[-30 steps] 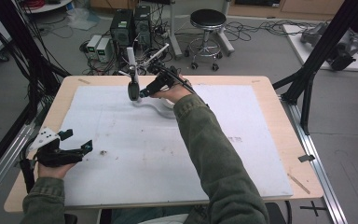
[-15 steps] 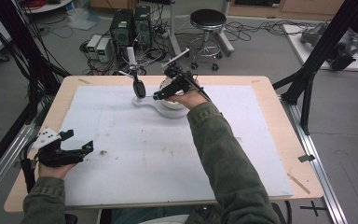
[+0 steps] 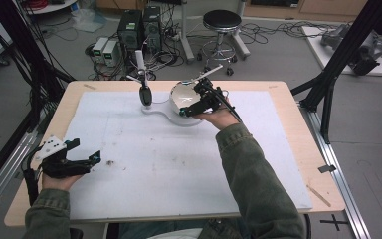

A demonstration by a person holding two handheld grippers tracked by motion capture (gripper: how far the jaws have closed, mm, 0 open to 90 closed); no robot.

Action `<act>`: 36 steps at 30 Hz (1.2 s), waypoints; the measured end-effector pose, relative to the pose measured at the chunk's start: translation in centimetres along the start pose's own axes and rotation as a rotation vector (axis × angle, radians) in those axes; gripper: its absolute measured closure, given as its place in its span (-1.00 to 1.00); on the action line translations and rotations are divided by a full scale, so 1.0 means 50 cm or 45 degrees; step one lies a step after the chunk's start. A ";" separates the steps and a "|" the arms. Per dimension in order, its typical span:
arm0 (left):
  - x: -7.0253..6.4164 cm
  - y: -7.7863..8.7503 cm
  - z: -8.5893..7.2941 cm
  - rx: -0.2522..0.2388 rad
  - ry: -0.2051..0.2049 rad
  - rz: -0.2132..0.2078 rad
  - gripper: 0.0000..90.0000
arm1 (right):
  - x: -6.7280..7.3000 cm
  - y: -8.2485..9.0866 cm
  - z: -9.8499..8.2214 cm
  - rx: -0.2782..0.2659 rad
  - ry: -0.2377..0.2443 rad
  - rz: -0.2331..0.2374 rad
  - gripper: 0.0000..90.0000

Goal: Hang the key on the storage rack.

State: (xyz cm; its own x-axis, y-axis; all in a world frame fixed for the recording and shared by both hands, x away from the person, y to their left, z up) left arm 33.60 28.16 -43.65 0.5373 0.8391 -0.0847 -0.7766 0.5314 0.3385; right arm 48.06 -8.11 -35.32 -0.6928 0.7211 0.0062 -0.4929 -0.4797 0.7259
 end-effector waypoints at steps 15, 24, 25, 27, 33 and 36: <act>-0.001 0.000 -0.002 0.013 0.002 -0.005 -0.86 | -0.012 0.020 -0.075 0.047 0.007 0.013 -0.99; -0.002 -0.002 -0.003 0.026 -0.005 -0.006 -0.86 | -0.023 0.042 -0.130 0.058 -0.019 0.014 -0.99; -0.003 -0.002 -0.003 0.025 -0.005 -0.005 -0.86 | -0.023 0.042 -0.130 0.058 -0.019 0.014 -0.99; -0.003 -0.002 -0.004 0.031 -0.009 -0.004 -0.86 | -0.026 0.047 -0.138 0.059 -0.022 0.014 -0.99; -0.005 -0.003 -0.005 0.043 -0.015 -0.005 -0.86 | -0.033 0.057 -0.164 0.057 -0.028 0.015 -0.99; -0.006 -0.003 -0.006 0.051 -0.022 -0.003 -0.86 | -0.036 0.061 -0.180 0.080 -0.040 0.015 -0.99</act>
Point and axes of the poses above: each handheld gripper's, and its own axes: y roughly backward along the jaws, z roughly out of its top, x roughly to its left, the point moved 6 cm from there along -y, roughly forward along the jaws, and after that the axes turned 4 degrees about -z, right-handed, at the moved point
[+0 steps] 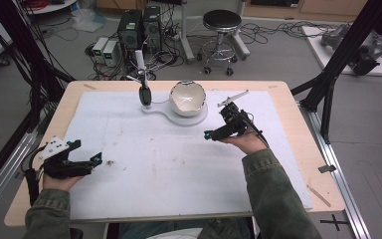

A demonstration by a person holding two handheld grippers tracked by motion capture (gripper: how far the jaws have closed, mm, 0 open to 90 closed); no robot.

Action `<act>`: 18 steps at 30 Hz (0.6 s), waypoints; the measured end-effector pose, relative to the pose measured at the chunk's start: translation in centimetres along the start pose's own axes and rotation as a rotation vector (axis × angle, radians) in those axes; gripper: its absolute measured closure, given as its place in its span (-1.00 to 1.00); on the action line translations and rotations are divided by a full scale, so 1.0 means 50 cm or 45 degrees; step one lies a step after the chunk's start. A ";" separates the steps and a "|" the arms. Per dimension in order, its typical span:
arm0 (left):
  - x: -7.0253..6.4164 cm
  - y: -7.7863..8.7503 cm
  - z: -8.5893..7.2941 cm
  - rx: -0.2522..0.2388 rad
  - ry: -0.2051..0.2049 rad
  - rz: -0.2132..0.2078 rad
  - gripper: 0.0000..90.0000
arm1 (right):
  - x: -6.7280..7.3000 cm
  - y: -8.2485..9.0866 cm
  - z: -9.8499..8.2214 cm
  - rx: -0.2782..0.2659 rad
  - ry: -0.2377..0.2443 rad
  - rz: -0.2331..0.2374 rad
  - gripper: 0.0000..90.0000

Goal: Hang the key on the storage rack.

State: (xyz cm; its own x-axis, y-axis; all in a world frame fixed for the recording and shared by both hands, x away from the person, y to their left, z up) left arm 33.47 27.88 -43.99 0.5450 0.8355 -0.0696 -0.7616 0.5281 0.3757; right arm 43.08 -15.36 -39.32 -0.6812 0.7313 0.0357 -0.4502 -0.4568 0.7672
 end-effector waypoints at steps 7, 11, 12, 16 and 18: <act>-0.002 -0.002 -0.001 0.007 -0.007 0.003 -0.86 | -0.012 0.004 -0.041 0.012 -0.003 0.032 -0.99; -0.002 -0.003 -0.002 0.021 -0.019 0.004 -0.86 | -0.022 0.005 -0.066 0.033 -0.020 0.025 -0.99; -0.002 -0.003 -0.002 0.020 -0.019 0.003 -0.86 | -0.024 0.006 -0.072 0.033 -0.027 0.025 -0.99; -0.003 -0.003 -0.002 0.022 -0.019 0.004 -0.86 | -0.031 0.010 -0.095 0.056 -0.031 0.011 -0.99; -0.004 -0.003 -0.002 0.020 -0.017 0.004 -0.86 | -0.032 0.014 -0.101 0.046 -0.038 0.017 -0.99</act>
Point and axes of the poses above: each handheld gripper's, and its own axes: y roughly backward along the jaws, z roughly out of its top, x roughly to its left, the point moved 6 cm from there along -y, roughly forward along the jaws, and after that the axes turned 4 degrees about -z, right-handed, at the moved point
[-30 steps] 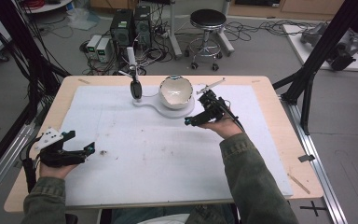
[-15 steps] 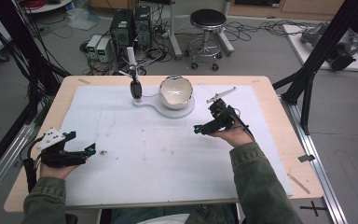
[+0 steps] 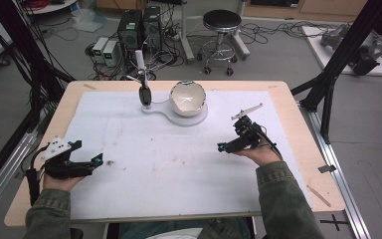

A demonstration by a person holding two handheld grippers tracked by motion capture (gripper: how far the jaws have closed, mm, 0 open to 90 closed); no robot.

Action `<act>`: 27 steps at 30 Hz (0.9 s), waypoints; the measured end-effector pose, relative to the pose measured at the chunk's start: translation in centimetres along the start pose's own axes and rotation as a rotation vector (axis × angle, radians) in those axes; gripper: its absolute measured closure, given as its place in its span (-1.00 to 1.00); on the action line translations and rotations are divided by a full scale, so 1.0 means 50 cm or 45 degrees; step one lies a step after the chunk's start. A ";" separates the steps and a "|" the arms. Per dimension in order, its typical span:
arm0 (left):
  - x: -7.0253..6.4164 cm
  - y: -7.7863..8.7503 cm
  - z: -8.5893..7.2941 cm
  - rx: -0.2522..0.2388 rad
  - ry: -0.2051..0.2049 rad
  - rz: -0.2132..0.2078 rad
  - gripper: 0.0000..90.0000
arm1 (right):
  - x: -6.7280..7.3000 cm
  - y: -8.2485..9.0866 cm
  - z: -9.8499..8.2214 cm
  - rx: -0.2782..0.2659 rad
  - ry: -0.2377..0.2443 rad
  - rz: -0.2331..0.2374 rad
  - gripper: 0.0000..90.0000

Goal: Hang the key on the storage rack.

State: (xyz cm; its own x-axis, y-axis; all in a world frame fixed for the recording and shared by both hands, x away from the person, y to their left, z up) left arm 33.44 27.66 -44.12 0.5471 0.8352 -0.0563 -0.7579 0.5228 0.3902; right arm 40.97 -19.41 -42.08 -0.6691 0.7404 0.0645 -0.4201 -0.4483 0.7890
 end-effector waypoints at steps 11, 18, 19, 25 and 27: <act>-0.002 -0.001 -0.001 0.005 -0.001 -0.005 -0.86 | -0.023 0.011 -0.068 -0.061 -0.031 -0.030 -0.99; -0.004 -0.002 -0.002 0.011 -0.002 -0.008 -0.86 | -0.033 0.029 -0.097 -0.204 -0.042 -0.075 -0.99; -0.004 -0.002 -0.002 0.011 -0.001 -0.008 -0.86 | -0.034 0.032 -0.101 -0.222 -0.038 -0.083 -0.99; -0.005 -0.002 -0.002 0.014 -0.006 -0.010 -0.86 | -0.042 0.041 -0.123 -0.299 -0.071 -0.105 -0.99; -0.004 -0.002 -0.002 0.014 -0.004 -0.009 -0.86 | -0.046 0.046 -0.131 -0.329 -0.083 -0.116 -0.99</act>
Point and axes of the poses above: each handheld gripper's, and its own axes: y roughly backward along the jaws, z roughly out of its top, x roughly to its left, the point moved 6 cm from there along -y, roughly forward along the jaws, and after that the axes turned 4 degrees about -z, right-handed, at the moved point
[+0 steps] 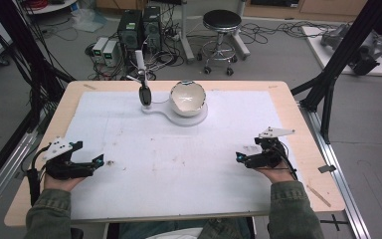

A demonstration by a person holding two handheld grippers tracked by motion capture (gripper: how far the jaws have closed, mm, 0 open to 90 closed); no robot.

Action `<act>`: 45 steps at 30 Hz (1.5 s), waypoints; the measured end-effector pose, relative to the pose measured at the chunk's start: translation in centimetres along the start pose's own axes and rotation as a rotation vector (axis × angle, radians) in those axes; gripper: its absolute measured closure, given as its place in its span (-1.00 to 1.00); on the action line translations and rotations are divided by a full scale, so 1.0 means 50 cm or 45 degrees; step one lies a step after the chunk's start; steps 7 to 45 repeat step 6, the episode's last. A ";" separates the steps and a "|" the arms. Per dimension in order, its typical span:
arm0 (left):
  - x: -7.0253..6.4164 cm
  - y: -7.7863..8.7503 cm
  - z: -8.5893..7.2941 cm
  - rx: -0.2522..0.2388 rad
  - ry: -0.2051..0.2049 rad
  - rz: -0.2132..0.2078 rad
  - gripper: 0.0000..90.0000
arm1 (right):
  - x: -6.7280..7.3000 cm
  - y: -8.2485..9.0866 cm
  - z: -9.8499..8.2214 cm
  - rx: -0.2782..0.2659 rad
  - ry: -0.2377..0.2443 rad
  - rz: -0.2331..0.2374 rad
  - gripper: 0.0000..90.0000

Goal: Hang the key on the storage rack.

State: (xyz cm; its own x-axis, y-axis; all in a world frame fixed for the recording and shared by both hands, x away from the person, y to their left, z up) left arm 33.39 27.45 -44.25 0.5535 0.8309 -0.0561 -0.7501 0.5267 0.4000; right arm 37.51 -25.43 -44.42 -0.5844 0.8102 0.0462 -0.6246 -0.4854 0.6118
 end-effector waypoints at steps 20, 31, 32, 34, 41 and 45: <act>0.001 -0.001 0.000 0.001 0.005 -0.002 -0.86 | -0.008 0.003 -0.011 -0.012 -0.018 -0.023 -0.99; 0.001 -0.001 0.000 0.001 0.005 -0.002 -0.86 | -0.008 0.003 -0.011 -0.012 -0.018 -0.023 -0.99; 0.001 -0.001 0.000 0.001 0.005 -0.002 -0.86 | -0.008 0.003 -0.011 -0.012 -0.018 -0.023 -0.99; 0.001 -0.001 0.000 0.001 0.005 -0.002 -0.86 | -0.008 0.003 -0.011 -0.012 -0.018 -0.023 -0.99; 0.001 -0.001 0.000 0.001 0.005 -0.002 -0.86 | -0.008 0.003 -0.011 -0.012 -0.018 -0.023 -0.99; 0.001 -0.001 0.000 0.001 0.005 -0.002 -0.86 | -0.008 0.003 -0.011 -0.012 -0.018 -0.023 -0.99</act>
Point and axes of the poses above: each handheld gripper's, and its own axes: y roughly backward along the jaws, z roughly out of its top, x roughly to its left, the point moved 6 cm from there along -y, roughly forward along the jaws, and after that the axes turned 4 degrees about -z, right-handed, at the moved point
